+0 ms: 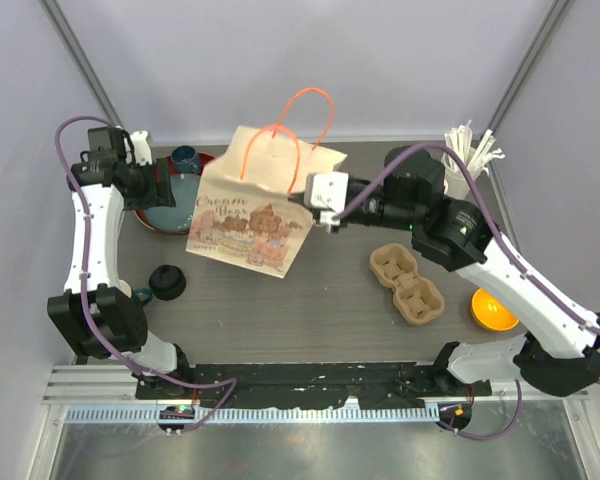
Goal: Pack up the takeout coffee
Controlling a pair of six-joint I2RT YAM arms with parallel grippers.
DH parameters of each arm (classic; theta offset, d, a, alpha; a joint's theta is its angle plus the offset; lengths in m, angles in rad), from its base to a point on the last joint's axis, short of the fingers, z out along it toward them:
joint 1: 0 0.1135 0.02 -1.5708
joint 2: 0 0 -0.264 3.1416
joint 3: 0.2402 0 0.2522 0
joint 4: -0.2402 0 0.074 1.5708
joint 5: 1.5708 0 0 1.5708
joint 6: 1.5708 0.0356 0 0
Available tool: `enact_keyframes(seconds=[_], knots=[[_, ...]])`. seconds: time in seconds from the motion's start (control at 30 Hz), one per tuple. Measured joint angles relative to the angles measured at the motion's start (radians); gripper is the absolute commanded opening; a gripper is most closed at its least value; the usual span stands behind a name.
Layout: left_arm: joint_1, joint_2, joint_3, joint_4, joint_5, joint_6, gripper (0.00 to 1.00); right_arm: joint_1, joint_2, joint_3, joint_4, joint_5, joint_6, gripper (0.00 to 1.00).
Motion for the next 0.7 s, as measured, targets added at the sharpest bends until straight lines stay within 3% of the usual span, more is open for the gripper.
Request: enact_keyframes(seconds=[0.17, 0.37, 0.7], knots=[[0.014, 0.0, 0.0, -0.001, 0.011, 0.0, 0.71, 0.071, -0.092, -0.184, 0.024, -0.15, -0.034, 0.01], [0.014, 0.0, 0.0, -0.009, 0.026, 0.001, 0.72, 0.16, -0.004, -0.282, 0.024, -0.181, -0.068, 0.01], [0.014, 0.0, 0.0, -0.009, 0.042, 0.005, 0.72, 0.197, 0.033, -0.505, 0.167, -0.088, -0.037, 0.01]])
